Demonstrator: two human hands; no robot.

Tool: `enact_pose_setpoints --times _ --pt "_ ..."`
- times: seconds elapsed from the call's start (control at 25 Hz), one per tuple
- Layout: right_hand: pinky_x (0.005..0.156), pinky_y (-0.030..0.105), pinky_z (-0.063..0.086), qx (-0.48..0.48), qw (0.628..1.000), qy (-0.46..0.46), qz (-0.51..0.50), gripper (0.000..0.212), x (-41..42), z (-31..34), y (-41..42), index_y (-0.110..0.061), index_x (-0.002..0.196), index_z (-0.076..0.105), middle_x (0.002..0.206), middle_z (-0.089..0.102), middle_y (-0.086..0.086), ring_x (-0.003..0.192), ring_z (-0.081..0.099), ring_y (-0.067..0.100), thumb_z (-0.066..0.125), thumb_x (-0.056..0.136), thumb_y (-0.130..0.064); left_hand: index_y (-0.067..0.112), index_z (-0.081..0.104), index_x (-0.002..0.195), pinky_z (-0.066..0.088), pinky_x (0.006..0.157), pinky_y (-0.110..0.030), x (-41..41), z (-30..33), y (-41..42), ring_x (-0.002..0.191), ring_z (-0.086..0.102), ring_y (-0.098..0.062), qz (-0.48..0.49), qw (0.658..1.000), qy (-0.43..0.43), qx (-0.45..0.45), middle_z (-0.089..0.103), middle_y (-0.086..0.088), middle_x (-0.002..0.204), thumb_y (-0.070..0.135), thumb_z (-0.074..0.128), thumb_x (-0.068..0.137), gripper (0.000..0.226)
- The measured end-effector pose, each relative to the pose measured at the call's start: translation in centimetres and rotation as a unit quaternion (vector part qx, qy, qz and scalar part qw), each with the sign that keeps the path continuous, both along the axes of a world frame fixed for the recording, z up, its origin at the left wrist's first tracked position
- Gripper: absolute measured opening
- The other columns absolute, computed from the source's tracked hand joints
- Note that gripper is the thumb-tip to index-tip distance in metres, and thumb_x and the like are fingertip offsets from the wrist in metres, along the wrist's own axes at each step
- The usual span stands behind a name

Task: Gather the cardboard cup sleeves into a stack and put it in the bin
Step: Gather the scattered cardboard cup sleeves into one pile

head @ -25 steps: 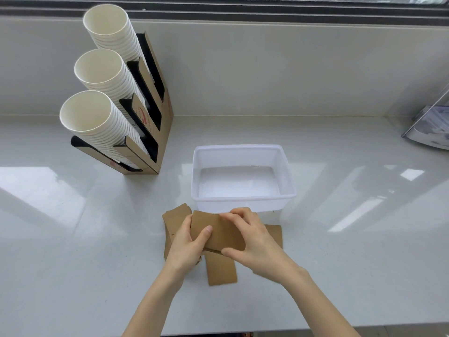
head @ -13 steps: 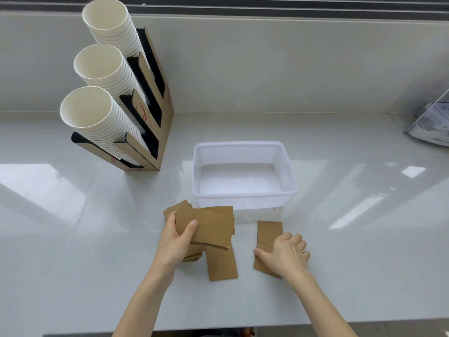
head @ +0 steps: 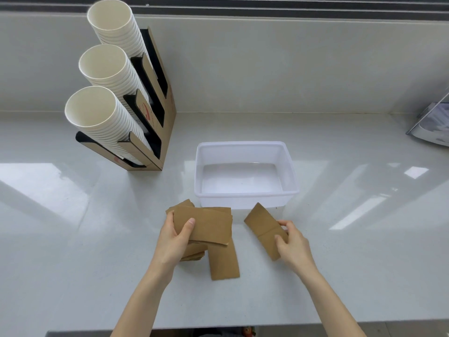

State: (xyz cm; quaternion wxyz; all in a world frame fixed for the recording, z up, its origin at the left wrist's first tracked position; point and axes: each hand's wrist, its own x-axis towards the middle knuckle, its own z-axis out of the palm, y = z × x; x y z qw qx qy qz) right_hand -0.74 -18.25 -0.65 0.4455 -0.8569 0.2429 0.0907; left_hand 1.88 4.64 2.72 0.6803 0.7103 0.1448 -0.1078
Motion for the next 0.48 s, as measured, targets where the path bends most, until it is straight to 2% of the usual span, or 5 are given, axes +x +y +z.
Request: enact_pose_setpoints --times 0.16,0.28,0.32,0.48 --pt "0.069 0.020 0.046 0.154 0.982 -0.095 -0.049 0.019 0.3 3.0 -0.7 -0.020 0.105 0.062 0.093 0.067 0.002 0.083 0.062 0.011 0.053 0.088 -0.016 0.025 0.051 0.097 0.054 0.049 -0.017 -0.1 0.1 -0.1 0.073 0.066 -0.007 -0.003 1.000 0.000 -0.007 0.062 0.003 0.094 0.016 0.051 0.089 0.012" --pt "0.058 0.004 0.045 0.224 0.967 -0.123 -0.011 0.017 0.4 4.9 -0.3 -0.023 0.097 0.064 0.087 0.067 -0.003 0.066 0.061 -0.007 0.055 0.088 -0.012 0.018 0.050 0.112 0.059 0.060 -0.026 -0.1 0.1 -0.2 0.087 0.067 -0.021 -0.013 1.000 0.005 -0.005 0.063 -0.004 0.104 0.018 0.052 0.089 0.024" --pt "0.057 0.002 0.045 0.235 0.964 -0.126 0.004 0.017 0.5 5.2 -0.1 -0.024 0.095 0.065 0.085 0.068 -0.003 0.064 0.061 -0.008 0.056 0.088 -0.012 0.017 0.049 0.113 0.059 0.060 -0.027 -0.1 0.1 -0.3 0.087 0.067 -0.022 -0.015 1.000 0.006 -0.005 0.063 -0.004 0.104 0.018 0.052 0.089 0.025" --pt "0.061 0.004 0.046 0.228 0.964 -0.115 0.069 0.021 0.8 5.8 1.3 -0.034 0.087 0.067 0.090 0.069 -0.005 0.077 0.061 0.004 0.060 0.085 -0.015 0.020 0.050 0.106 0.058 0.058 -0.030 -0.3 0.4 -0.7 0.062 0.068 -0.008 -0.028 0.999 0.012 -0.008 0.065 0.001 0.089 0.020 0.051 0.089 0.017"
